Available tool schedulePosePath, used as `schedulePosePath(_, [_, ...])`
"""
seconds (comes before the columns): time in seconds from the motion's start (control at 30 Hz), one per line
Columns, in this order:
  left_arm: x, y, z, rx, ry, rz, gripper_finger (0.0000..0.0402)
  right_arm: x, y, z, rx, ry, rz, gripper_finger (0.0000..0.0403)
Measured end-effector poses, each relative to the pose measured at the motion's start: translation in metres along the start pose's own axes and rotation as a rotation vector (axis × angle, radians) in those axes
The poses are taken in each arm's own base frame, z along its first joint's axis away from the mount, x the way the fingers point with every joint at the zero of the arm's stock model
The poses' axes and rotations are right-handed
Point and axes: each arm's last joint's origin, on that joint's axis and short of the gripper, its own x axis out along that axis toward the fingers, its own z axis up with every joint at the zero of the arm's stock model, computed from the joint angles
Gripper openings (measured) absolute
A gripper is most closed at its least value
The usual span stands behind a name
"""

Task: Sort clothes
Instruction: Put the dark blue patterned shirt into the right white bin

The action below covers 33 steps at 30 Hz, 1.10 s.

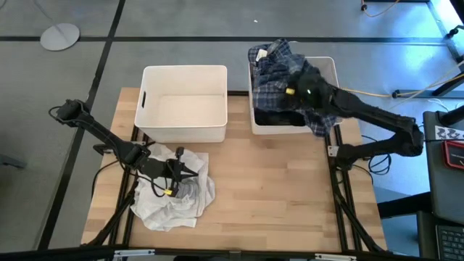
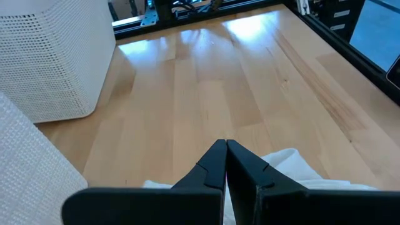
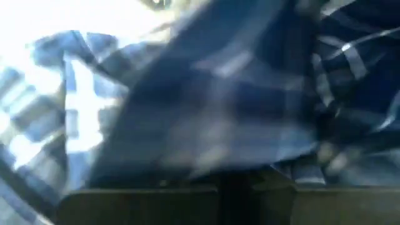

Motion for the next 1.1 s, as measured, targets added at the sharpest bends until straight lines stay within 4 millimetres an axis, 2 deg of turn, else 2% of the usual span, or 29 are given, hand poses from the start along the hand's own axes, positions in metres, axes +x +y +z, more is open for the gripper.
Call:
schedulePosePath(0.13, [0.000,0.000,0.000,0.000,0.001,0.000,0.0001,0.037,-0.013,-0.034,0.087,0.225,0.053,0.0004])
schedulePosePath(0.3, [0.000,0.000,0.000,-0.001,0.000,0.000,0.0001,0.076,-0.010,-0.080,0.152,0.402,0.090,0.0005])
schedulePosePath(0.43, [0.000,0.000,0.000,-0.001,0.000,0.000,0.0001,0.099,-0.002,-0.113,0.173,0.504,0.104,0.0005])
schedulePosePath(0.57, [0.000,0.000,0.000,0.000,0.001,0.000,0.0001,0.113,0.005,-0.130,0.163,0.550,0.103,0.0005])
schedulePosePath(0.7, [0.000,0.000,0.000,0.000,0.001,0.000,0.0001,0.116,0.006,-0.130,0.173,0.531,0.105,0.0005])
schedulePosePath(0.83, [0.000,0.000,0.000,-0.003,0.001,0.000,0.0001,0.117,0.005,-0.120,0.220,0.517,0.104,0.0012])
schedulePosePath(1.1, [0.000,0.000,0.000,-0.012,0.003,0.000,0.0001,0.101,-0.005,-0.082,0.231,0.557,0.162,0.0095])
